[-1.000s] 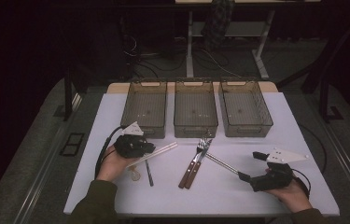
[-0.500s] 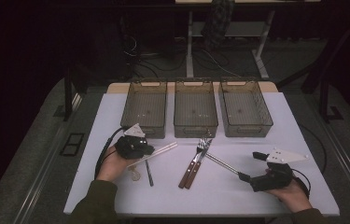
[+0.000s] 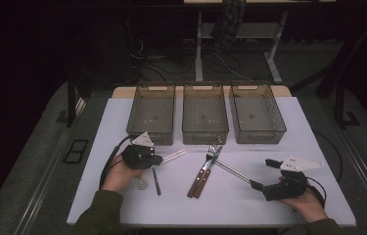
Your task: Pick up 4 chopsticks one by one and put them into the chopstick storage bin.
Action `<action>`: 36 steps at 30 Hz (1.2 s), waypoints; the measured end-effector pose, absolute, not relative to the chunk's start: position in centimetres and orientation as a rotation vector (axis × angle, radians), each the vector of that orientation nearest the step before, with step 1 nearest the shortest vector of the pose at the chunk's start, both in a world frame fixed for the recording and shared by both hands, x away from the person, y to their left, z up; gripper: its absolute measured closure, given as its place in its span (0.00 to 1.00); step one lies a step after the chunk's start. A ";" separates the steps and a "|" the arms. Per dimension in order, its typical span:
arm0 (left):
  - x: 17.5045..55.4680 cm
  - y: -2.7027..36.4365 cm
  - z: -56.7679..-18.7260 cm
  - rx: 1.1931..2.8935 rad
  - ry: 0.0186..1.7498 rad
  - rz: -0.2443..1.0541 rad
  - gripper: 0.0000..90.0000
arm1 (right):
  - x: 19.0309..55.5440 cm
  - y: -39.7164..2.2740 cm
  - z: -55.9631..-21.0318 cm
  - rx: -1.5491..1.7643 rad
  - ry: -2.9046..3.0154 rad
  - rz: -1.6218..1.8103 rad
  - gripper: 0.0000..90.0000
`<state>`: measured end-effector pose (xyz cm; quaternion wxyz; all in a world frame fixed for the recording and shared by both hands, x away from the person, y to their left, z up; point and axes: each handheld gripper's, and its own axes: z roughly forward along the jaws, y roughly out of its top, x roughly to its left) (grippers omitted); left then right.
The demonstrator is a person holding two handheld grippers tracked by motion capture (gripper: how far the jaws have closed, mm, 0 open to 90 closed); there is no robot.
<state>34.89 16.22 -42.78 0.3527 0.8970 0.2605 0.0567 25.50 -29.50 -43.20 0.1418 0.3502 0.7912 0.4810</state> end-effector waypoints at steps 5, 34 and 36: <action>34.8 16.2 -42.9 2.333 0.671 0.150 0.92 | 25.5 -29.5 -43.2 1.011 2.283 1.389 0.03; 34.4 15.6 -43.5 2.401 0.645 0.153 0.90 | 25.5 -29.5 -43.2 1.012 2.283 1.392 0.03; 34.4 15.5 -43.6 2.410 0.645 0.151 0.89 | 25.5 -29.5 -43.2 1.013 2.283 1.392 0.03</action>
